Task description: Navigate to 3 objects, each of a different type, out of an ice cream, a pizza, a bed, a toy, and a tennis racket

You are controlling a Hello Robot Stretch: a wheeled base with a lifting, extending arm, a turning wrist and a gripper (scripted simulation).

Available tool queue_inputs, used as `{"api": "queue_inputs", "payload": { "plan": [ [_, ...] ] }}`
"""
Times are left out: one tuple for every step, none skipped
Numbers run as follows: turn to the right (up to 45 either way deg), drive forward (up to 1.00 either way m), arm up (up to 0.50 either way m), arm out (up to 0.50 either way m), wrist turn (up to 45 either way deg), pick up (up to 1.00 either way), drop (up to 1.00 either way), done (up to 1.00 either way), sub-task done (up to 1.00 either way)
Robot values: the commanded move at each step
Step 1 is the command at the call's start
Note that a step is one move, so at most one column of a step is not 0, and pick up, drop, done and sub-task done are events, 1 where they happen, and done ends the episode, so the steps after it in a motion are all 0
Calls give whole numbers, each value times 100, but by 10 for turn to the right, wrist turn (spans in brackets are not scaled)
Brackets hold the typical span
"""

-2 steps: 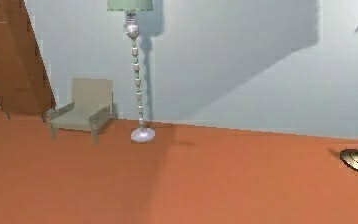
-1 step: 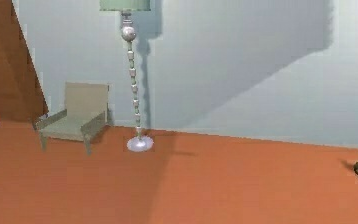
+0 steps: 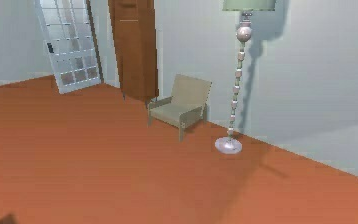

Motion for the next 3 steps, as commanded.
{"api": "queue_inputs", "payload": {
  "plan": [
    [0, 50, 0, 0, 0, 0, 0, 0, 0],
    [-450, 0, 0, 0, 0, 0, 0, 0, 0],
    [-30, 0, 0, 0, 0, 0, 0, 0, 0]
  ]
}}
